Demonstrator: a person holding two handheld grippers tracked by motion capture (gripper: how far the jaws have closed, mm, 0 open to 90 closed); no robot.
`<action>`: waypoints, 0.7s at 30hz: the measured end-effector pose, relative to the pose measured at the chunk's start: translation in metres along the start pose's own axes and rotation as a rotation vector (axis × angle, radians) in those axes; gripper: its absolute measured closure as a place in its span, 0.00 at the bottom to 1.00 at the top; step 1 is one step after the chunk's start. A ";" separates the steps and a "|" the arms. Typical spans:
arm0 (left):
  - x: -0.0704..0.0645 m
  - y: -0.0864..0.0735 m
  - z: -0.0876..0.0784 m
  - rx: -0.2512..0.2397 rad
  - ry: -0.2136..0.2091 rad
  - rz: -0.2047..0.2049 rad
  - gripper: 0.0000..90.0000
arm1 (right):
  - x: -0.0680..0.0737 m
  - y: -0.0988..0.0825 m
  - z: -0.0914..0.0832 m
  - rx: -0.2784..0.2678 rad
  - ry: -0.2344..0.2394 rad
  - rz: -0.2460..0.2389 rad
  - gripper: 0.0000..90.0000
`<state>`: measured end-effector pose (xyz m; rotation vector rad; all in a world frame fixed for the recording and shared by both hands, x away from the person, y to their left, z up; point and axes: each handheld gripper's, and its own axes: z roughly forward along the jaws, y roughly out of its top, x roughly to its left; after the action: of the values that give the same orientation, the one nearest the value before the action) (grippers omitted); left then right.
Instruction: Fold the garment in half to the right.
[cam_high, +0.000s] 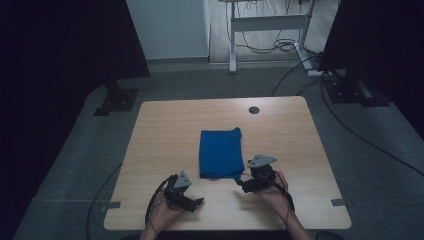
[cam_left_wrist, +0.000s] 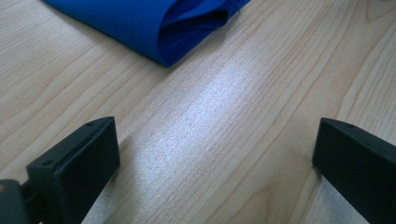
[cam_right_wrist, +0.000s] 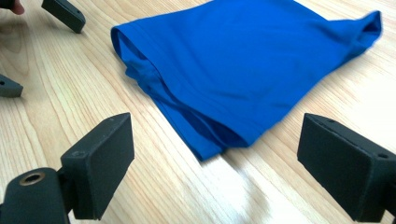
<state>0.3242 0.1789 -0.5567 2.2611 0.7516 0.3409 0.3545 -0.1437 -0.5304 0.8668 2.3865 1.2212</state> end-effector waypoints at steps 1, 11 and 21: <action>0.000 0.000 0.000 0.000 0.000 0.000 0.01 | -0.001 -0.002 -0.002 -0.001 -0.001 0.003 0.12; 0.000 0.000 0.000 -0.001 0.002 -0.002 0.01 | -0.007 -0.021 -0.020 -0.001 -0.027 0.026 0.12; 0.000 0.000 0.000 -0.001 0.005 -0.006 0.01 | -0.013 -0.040 -0.038 -0.002 -0.056 0.038 0.12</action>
<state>0.3242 0.1790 -0.5567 2.2577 0.7604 0.3442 0.3295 -0.1934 -0.5403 0.9373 2.3347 1.1964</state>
